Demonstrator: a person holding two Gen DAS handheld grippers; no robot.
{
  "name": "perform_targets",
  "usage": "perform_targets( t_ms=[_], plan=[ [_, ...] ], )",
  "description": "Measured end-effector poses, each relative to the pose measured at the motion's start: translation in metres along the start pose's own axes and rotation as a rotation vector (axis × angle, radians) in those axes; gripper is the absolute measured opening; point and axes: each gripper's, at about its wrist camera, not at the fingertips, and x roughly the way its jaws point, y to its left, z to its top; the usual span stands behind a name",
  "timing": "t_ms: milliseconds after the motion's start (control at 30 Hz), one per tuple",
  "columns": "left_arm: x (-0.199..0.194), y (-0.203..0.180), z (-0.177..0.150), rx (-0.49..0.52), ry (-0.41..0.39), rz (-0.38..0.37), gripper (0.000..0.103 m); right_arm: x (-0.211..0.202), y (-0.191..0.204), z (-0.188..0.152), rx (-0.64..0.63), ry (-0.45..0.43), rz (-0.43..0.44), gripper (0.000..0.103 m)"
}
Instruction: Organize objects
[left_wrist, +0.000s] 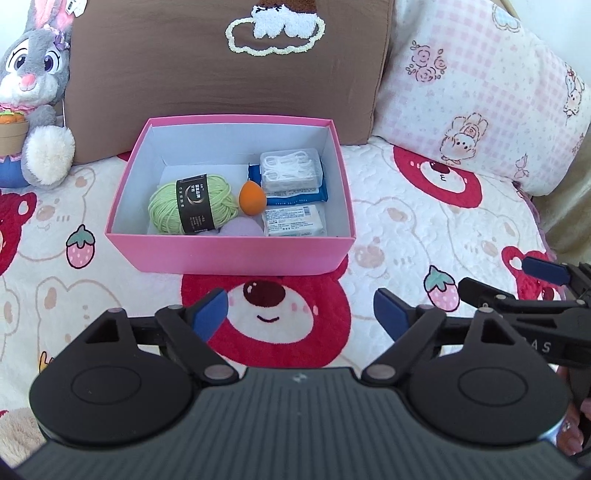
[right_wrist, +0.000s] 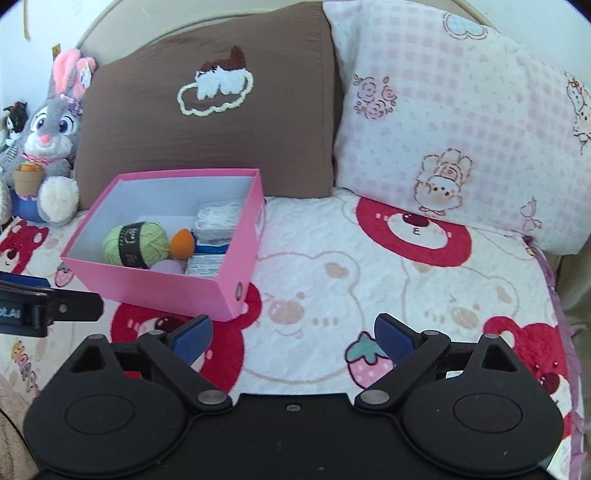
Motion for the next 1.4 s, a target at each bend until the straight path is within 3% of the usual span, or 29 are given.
perform_targets(
  t_ms=[100, 200, 300, 567, 767, 1400],
  plan=[
    [0.002, -0.002, -0.005, -0.009, 0.000, 0.022, 0.103, 0.001, -0.006, -0.005, -0.006, 0.016, -0.023, 0.096],
    [0.011, -0.006, -0.008, -0.001, 0.051, 0.089, 0.103, 0.000, -0.013, -0.008, 0.023, 0.032, -0.012, 0.096],
    [0.022, -0.007, -0.008, -0.001, 0.110, 0.103, 0.103, -0.002, -0.015, -0.010, 0.045, 0.041, -0.005, 0.096],
    [0.016, -0.005, -0.015, -0.049, 0.060, 0.092, 0.103, -0.006, -0.006, -0.012, 0.034, 0.067, 0.011, 0.096],
    [0.005, 0.000, -0.016, -0.052, 0.002, 0.118, 0.103, 0.001, -0.008, -0.018, 0.111, 0.110, 0.017, 0.096],
    [0.009, 0.003, -0.026, -0.042, 0.030, 0.134, 0.103, -0.012, 0.007, -0.023, 0.066, 0.101, -0.008, 0.096]
  ],
)
